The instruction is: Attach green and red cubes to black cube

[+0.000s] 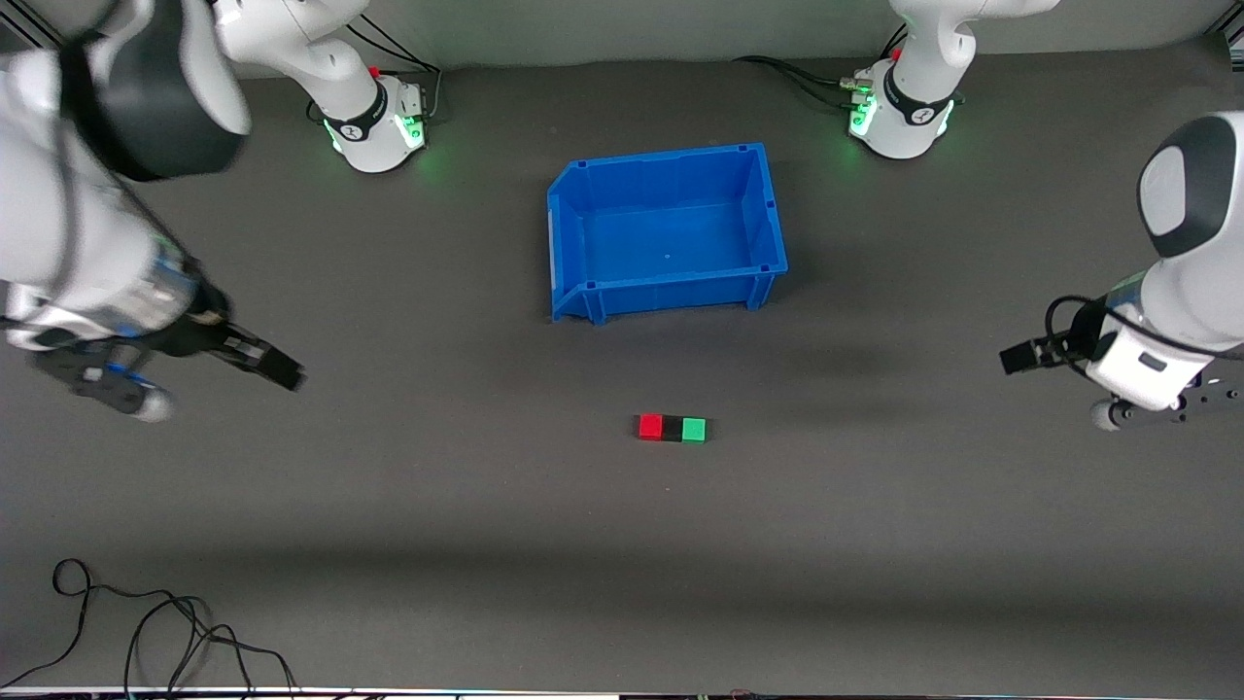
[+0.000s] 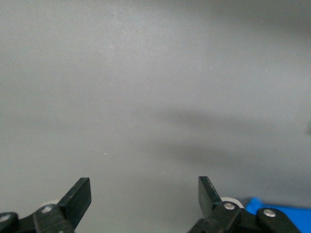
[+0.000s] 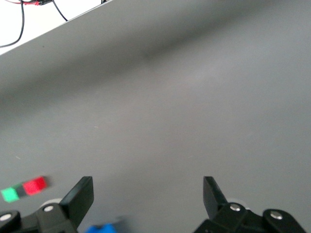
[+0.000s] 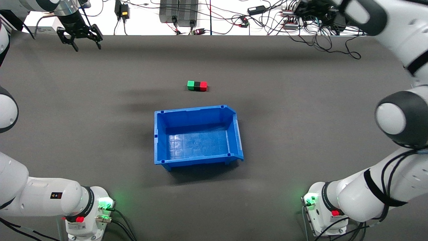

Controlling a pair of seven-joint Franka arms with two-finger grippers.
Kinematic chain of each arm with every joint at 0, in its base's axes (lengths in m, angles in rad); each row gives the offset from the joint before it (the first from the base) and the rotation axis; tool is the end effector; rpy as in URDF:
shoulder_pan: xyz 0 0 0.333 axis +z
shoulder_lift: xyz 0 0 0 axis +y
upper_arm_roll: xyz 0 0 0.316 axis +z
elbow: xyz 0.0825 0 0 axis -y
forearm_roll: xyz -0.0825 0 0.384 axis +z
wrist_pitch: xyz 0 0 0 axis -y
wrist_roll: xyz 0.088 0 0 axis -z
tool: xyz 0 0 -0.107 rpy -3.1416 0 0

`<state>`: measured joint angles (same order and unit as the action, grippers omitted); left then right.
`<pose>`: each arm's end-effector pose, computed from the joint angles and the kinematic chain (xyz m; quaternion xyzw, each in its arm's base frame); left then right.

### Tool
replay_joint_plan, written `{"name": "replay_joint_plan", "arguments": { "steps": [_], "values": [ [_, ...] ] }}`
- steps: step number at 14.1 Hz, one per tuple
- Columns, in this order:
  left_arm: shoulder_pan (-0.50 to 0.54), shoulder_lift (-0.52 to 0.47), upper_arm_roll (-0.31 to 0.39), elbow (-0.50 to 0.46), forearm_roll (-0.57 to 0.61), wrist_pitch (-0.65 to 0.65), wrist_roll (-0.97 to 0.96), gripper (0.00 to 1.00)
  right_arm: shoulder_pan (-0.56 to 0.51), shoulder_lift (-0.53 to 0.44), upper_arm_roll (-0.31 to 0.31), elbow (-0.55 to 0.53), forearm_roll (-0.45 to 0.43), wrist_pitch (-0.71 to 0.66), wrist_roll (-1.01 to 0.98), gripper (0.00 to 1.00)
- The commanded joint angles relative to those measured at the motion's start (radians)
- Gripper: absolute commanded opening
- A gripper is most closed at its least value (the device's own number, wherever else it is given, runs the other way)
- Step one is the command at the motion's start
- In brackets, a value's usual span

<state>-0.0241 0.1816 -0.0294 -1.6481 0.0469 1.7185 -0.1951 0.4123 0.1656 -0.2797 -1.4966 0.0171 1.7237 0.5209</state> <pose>0.6056 -0.0269 0.4944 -0.9961 -0.0660 0.0526 0.0270 0.6088 0.0964 0.5804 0.9808 -0.1913 0.0367 0.0026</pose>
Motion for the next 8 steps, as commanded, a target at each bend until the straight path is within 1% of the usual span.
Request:
{"name": "replay_joint_plan", "arguments": {
  "steps": [1,3,4,5,7,8],
  "values": [
    [0.016,-0.03,0.002,0.002,0.03,-0.039,0.126,0.98,-0.201,-0.109,0.173,-0.091,-0.052,0.01,-0.187,1.0],
    [0.047,-0.053,0.0,0.008,0.027,-0.059,0.155,0.99,-0.353,-0.126,0.269,-0.093,-0.052,0.008,-0.333,1.0],
    [0.049,-0.059,0.0,0.013,0.027,-0.06,0.178,1.0,-0.383,-0.126,0.278,-0.091,-0.052,0.002,-0.385,1.0],
    [0.049,-0.06,0.002,0.017,0.022,-0.062,0.192,1.0,-0.388,-0.126,0.272,-0.09,-0.051,-0.024,-0.433,1.0],
    [0.049,-0.051,0.002,0.036,0.002,-0.06,0.192,1.0,-0.383,-0.129,0.225,-0.088,-0.043,-0.052,-0.513,1.0],
    [0.05,-0.048,0.002,0.042,-0.011,-0.06,0.192,1.0,-0.383,-0.133,0.218,-0.088,-0.043,-0.055,-0.556,1.0]
  ]
}}
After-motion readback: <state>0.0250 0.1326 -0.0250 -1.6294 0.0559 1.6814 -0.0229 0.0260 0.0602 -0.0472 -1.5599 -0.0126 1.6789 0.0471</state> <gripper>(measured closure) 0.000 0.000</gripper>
